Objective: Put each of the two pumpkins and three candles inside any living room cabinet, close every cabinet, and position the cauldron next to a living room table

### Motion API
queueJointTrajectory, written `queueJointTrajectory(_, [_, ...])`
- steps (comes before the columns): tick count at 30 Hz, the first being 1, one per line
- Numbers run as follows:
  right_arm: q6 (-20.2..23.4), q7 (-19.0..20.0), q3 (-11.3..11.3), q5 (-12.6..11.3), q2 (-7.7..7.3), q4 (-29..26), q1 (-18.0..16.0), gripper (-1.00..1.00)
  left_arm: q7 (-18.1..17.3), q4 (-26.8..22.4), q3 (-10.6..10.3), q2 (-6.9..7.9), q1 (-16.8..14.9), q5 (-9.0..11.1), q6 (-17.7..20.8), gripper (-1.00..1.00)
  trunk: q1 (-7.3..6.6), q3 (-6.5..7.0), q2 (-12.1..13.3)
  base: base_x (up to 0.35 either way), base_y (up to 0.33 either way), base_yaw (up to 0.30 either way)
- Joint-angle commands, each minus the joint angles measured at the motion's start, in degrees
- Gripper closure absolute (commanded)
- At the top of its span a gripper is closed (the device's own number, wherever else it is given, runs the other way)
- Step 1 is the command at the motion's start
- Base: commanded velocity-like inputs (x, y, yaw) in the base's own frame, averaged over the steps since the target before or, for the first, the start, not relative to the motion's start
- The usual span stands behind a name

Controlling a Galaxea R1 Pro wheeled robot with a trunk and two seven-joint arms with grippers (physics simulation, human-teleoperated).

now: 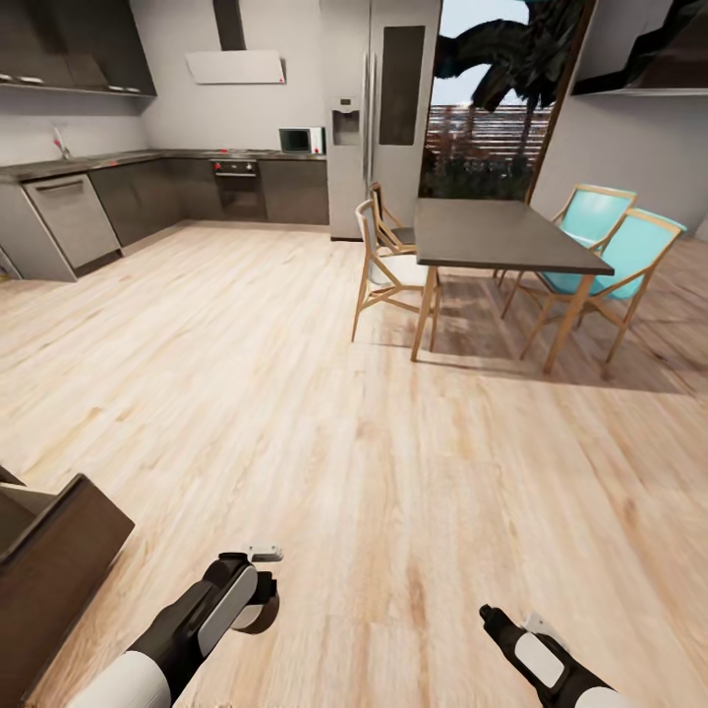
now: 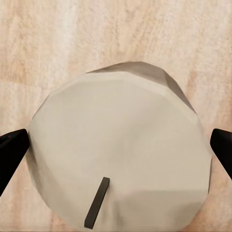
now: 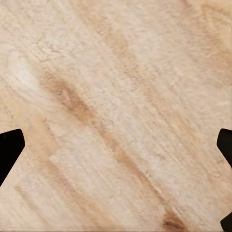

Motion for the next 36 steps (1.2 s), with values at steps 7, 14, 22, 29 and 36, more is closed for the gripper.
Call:
queueJointTrajectory(7, [0.3, -0.4, 0.6, -0.4, -0.05, -0.1, 0.0, -1.0, 0.6, 0.0, -0.3, 0.06, -0.1, 0.3, 0.1, 1.0, -0.01, -0.04, 0.0, 0.134, -0.015, 0.291])
queueJointTrajectory(14, [0.3, -0.4, 0.6, -0.4, -0.05, 0.0, 0.0, -1.0, 0.6, -0.1, -0.3, 0.06, -0.1, 0.5, 0.0, 1.0, -0.01, -0.04, 0.0, 0.099, -0.027, 0.292])
queueJointTrajectory(22, [0.3, -0.3, 0.6, -0.3, -0.05, 0.1, 0.0, -1.0, 0.6, -0.1, -0.3, 0.06, -0.1, 0.6, 0.0, 1.0, -0.01, -0.04, 0.0, 0.069, -0.191, 0.292])
queueJointTrajectory(29, [0.3, -0.3, 0.6, -0.3, -0.05, 0.1, 0.0, -1.0, 0.6, -0.1, -0.3, 0.06, -0.1, 0.6, 0.0, 1.0, -0.01, -0.04, 0.0, 0.01, -0.027, 0.292])
queueJointTrajectory(36, [0.2, -0.3, 0.6, -0.3, -0.05, 0.3, 0.0, -1.0, 0.6, -0.1, -0.3, 0.06, -0.1, 0.6, 0.1, 1.0, -0.01, -0.04, 0.0, 0.066, -0.064, 0.292])
